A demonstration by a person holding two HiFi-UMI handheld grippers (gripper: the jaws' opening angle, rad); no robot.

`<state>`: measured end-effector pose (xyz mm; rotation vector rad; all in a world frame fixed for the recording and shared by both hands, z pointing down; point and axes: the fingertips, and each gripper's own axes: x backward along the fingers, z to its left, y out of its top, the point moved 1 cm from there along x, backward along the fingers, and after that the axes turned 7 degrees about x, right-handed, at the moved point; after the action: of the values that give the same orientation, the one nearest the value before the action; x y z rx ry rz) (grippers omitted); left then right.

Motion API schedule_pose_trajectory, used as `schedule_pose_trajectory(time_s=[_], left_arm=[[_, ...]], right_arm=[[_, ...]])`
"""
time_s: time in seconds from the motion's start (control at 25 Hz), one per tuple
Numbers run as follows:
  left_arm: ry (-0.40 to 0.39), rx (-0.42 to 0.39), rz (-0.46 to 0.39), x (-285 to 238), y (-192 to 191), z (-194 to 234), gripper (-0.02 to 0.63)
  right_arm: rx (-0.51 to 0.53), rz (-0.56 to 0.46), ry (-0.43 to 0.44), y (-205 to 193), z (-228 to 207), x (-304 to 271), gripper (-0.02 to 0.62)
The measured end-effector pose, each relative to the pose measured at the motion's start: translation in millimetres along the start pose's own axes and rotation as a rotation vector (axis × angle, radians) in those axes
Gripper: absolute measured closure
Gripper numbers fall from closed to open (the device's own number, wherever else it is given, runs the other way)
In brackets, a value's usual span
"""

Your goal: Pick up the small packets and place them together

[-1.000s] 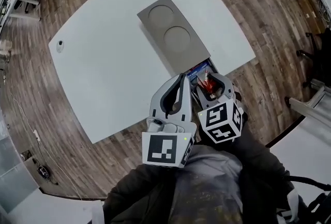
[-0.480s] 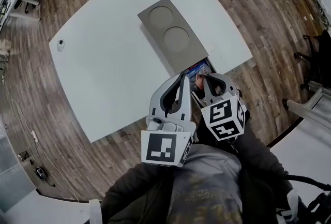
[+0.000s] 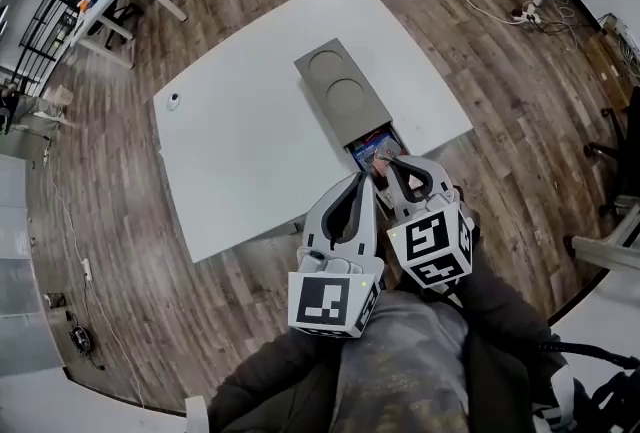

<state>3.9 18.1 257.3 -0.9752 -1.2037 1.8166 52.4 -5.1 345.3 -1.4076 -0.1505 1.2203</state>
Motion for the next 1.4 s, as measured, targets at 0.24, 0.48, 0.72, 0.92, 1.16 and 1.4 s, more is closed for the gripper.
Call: schedule_pose_trajectory(time_s=[0.24, 0.48, 0.72, 0.92, 1.16, 1.4], left_arm=[[0.024, -0.039, -0.039, 19, 5, -28, 0.603], [0.029, -0.065, -0.057, 13, 13, -21, 0.603], [0.025, -0.036, -0.042, -27, 23, 26, 0.603], [0.03, 0.003, -0.005, -56, 30, 78, 0.603], [0.046, 0.062, 0.035, -74, 28, 126, 0.603], [0.049, 0.099, 0.062, -80, 19, 145, 0.603]], right_arm=[[0.019, -0.077, 0.012, 3, 4, 25, 0.576], [0.013, -0.101, 0.0, 15, -5, 18, 0.576], [-0.001, -0.053, -0.012, 29, -27, -36, 0.575], [-0.017, 0.003, -0.009, 47, -43, -92, 0.575], [-0.036, 0.131, 0.038, 39, -35, -141, 0.575], [-0.036, 0.183, 0.103, 32, -20, -163, 0.523]])
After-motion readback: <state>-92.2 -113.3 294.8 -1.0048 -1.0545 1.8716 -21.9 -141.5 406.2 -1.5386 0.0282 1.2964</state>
